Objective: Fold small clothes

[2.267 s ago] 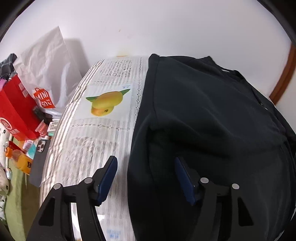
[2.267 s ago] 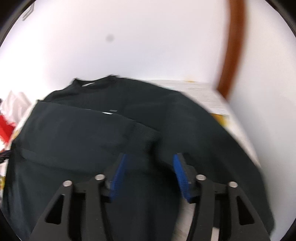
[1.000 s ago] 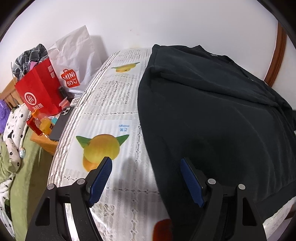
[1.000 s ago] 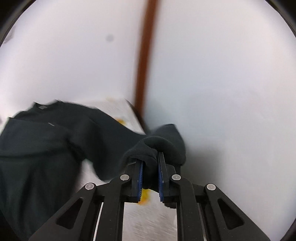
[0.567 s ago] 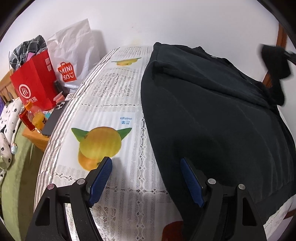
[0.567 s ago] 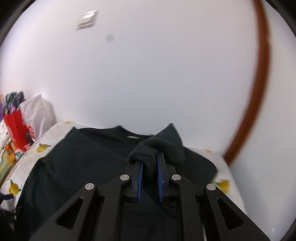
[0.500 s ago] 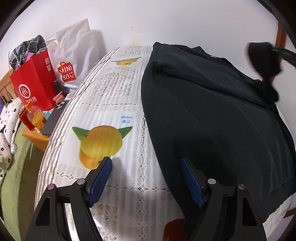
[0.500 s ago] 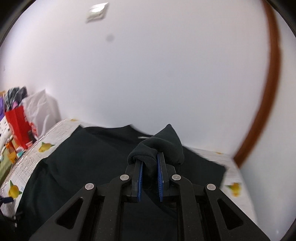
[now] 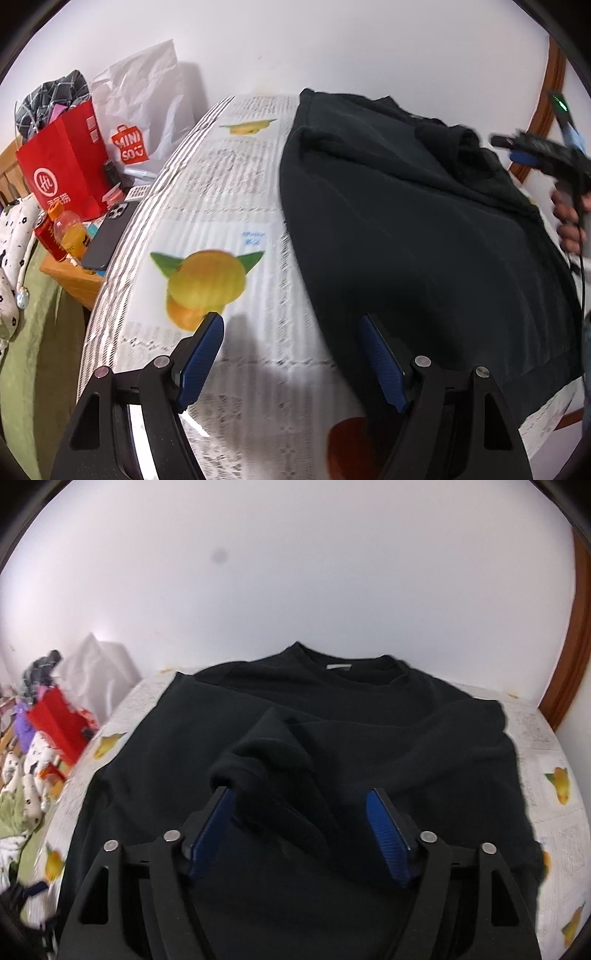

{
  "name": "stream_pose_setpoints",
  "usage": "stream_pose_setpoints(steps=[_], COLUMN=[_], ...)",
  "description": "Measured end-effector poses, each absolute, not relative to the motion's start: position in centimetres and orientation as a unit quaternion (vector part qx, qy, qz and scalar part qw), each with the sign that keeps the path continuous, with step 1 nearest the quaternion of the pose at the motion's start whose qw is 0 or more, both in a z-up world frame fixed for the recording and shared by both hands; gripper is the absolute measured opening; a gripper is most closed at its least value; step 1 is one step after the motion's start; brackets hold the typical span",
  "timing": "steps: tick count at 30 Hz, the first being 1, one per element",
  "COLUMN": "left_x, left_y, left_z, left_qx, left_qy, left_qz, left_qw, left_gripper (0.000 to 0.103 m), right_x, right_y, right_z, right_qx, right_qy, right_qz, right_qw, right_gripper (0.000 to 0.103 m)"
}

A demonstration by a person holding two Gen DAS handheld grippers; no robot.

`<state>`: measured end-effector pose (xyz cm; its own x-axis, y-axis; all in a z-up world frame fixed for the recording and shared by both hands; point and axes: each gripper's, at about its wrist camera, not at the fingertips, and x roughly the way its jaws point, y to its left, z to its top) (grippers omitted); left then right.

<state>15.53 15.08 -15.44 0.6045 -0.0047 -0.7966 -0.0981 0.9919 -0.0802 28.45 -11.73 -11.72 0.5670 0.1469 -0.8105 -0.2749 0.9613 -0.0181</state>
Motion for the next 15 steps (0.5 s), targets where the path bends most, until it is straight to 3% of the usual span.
stream_pose_setpoints(steps=[8, 12, 15], left_x=[18.2, 20.9, 23.8], left_y=[10.5, 6.9, 3.4], left_z=[-12.1, -10.5, -9.9], left_qx=[-0.015, 0.003, 0.019], left_qy=[0.419, 0.412, 0.41], left_qz=[0.003, -0.017, -0.034], left_qw=[0.908, 0.911, 0.911], left_gripper=[0.074, 0.074, 0.074], right_x=[25.0, 25.6, 26.7], right_y=[-21.0, -25.0, -26.8], right_z=[-10.8, -12.3, -12.8], right_qx=[-0.084, -0.073, -0.07], right_qy=[0.455, 0.474, 0.471], right_qz=[0.056, 0.034, 0.025], right_qw=[0.885, 0.877, 0.879], right_gripper=[0.075, 0.04, 0.038])
